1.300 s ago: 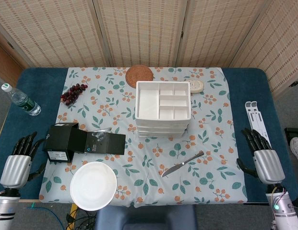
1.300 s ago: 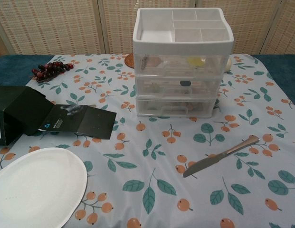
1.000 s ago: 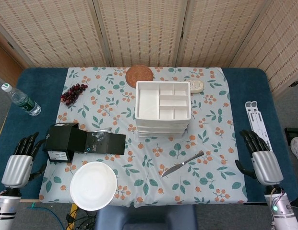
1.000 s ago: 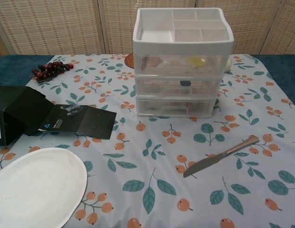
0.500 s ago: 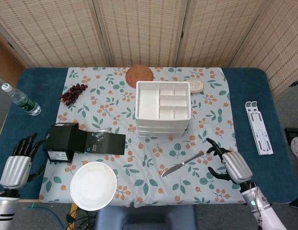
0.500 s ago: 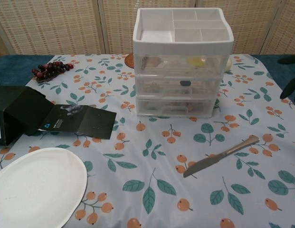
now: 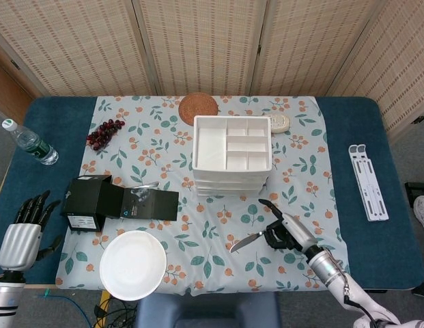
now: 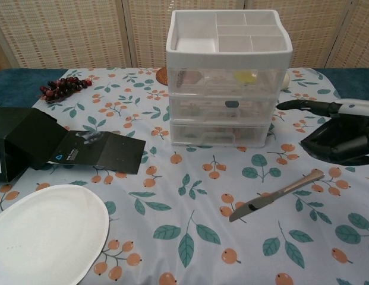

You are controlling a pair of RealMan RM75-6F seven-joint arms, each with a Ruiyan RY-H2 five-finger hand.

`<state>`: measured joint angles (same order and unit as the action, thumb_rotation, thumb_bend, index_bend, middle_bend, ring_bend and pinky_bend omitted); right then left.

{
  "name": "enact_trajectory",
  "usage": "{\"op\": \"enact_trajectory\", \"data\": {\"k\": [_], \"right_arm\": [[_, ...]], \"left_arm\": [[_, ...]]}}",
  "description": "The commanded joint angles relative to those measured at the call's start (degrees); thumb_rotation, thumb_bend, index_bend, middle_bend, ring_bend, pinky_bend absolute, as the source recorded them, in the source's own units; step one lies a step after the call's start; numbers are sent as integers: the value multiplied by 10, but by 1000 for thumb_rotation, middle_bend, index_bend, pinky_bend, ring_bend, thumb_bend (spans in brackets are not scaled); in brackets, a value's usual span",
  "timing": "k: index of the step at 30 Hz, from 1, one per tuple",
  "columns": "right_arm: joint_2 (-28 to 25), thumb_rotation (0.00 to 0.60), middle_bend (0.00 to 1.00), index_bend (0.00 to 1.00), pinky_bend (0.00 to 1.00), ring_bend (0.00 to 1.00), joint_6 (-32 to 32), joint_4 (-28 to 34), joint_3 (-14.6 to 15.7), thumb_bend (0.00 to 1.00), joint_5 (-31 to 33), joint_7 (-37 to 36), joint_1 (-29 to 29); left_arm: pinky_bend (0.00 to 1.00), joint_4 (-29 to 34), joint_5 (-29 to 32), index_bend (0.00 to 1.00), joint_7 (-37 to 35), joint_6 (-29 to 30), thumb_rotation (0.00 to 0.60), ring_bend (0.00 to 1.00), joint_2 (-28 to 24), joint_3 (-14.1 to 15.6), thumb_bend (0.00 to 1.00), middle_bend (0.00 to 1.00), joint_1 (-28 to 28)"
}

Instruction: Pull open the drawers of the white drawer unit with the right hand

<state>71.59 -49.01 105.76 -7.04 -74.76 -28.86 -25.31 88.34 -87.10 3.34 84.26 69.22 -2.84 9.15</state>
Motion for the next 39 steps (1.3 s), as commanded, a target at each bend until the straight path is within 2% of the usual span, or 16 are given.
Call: {"op": "enact_trajectory", "data": {"k": [1,16,39], "right_arm": [[24,600,819,0,985,941,35,-26,-18,578,28,-33,-26],[103,600,831,0,985,951,117,-118,-59,584,84,-84,-89],[171,600,831,0,985,952,164,-196,-89,584,123,-65,-146]], "left_arm": [[72,0,1,144,0,-1,600,42,0,0,296,1,0],[72,2,5,145,2,0,600,42,-4,1,296,1,-4],[72,-4,9,145,-4,0,600,42,-7,1,296,1,-8]]}}
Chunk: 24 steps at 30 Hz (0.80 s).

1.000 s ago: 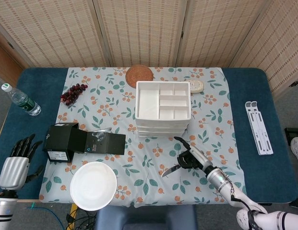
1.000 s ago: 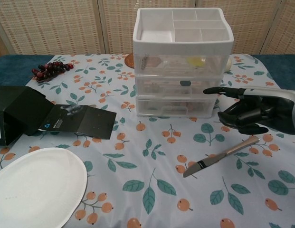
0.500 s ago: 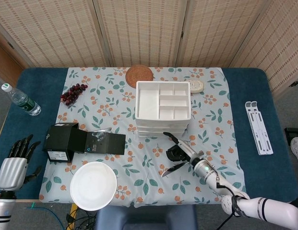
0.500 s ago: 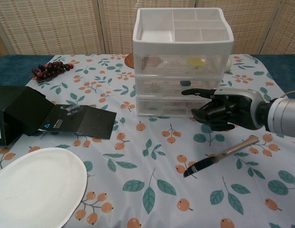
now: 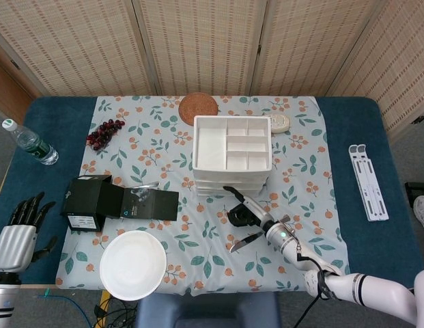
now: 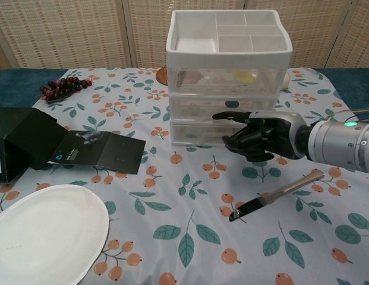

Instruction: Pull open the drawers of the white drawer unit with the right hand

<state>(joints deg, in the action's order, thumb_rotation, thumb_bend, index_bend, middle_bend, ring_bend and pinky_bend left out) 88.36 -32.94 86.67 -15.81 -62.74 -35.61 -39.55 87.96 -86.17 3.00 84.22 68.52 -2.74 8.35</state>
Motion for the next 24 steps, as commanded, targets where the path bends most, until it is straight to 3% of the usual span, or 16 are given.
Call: {"op": "enact_trajectory", "data": {"k": [1,24], "right_arm": [[5,600,831,0,985,953,6,-7,-2,584,3,3,-5],[33,600,841,0,985,965,28,-45,-15,584,3,7,-25]], "left_arm": [[72,-1,0,145,-1,1,600,42,0,0,296,1,-1],[72,-3,3,145,-3,0,600,42,-4,0,296,1,-3]]}}
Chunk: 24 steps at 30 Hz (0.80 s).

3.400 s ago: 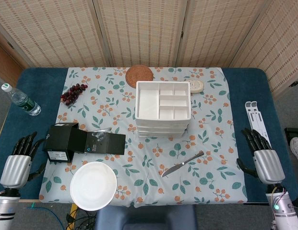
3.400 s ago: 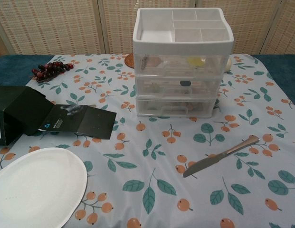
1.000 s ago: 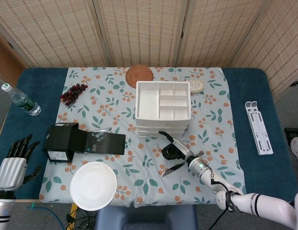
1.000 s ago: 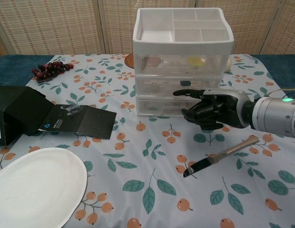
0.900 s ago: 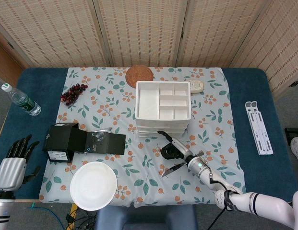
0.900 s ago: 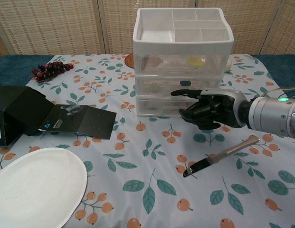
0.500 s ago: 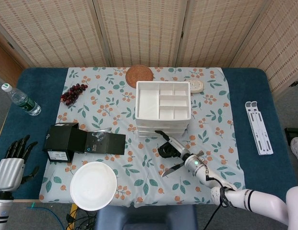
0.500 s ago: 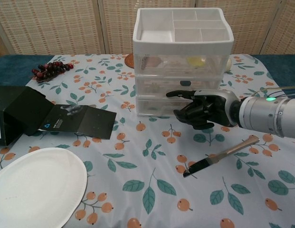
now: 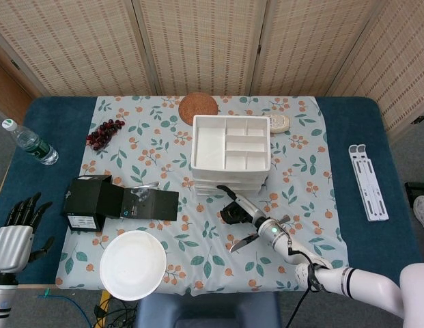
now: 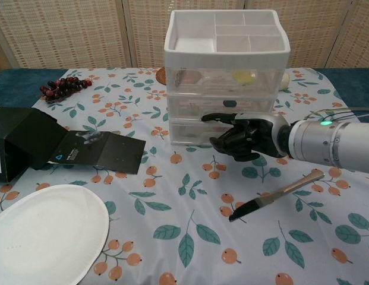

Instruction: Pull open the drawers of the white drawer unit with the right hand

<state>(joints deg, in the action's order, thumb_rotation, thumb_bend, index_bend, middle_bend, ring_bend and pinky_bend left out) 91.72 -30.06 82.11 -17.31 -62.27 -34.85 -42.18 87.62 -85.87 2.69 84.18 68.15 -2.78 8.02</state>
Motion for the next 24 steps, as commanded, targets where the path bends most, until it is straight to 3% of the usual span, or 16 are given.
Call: {"op": "enact_trajectory", "data": {"k": [1,18,24], "right_arm": [[-1,600,841,0,985,965,-2,1,0,584,-2,0,2],[6,600,843,2,985,965,-4,-5,-1,586,-3,3,2],[4,600,847,98,985,968,2,-2,2,588,-5,3,1]], "left_arm": [[72,0,0,145,1,0,600,42,0,0,296,1,0],[72,1,2,145,3,-4,600,43,-1,1,296,1,-1],[72,2,2,145,4,-5,600,42,-1,2,296,1,-1]]}}
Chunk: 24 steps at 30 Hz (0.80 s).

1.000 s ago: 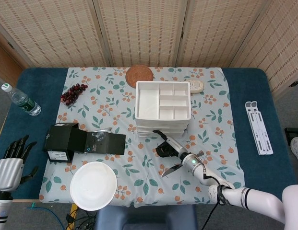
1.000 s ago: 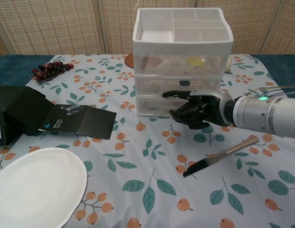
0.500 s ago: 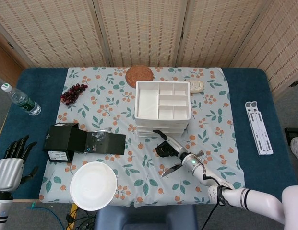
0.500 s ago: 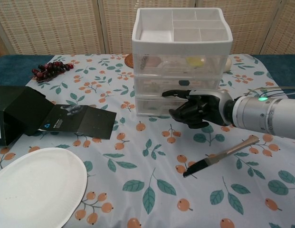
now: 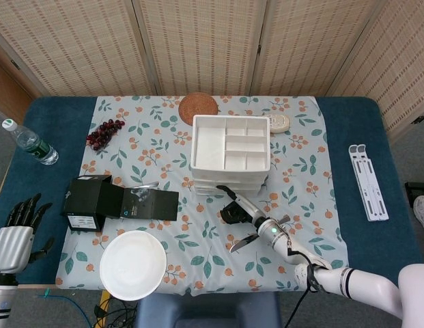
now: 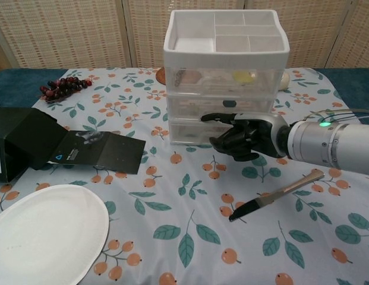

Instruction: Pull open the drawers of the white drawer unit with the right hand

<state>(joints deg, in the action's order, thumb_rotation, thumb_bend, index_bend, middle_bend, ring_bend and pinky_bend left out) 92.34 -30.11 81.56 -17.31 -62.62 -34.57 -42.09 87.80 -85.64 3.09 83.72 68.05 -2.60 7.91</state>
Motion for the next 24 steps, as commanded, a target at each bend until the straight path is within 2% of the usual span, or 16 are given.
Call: {"op": "enact_trajectory", "data": {"k": [1,19,24], "right_arm": [[-4,600,848,113,985,969,4,5,2,588,-3,0,1],[-18,600,848,131,985,969,-23,48,27,588,-16,12,27],[-30,600,848,39,985,969,-37,69,35,589,-24,11,42]], "left_arm": [[72,1,0,145,0,0,600,42,0,0,296,1,0],[72,-3,-2,145,-2,-1,600,42,2,2,296,1,-1],[72,-2,-3,145,-1,0,600,42,2,2,296,1,-1]]}}
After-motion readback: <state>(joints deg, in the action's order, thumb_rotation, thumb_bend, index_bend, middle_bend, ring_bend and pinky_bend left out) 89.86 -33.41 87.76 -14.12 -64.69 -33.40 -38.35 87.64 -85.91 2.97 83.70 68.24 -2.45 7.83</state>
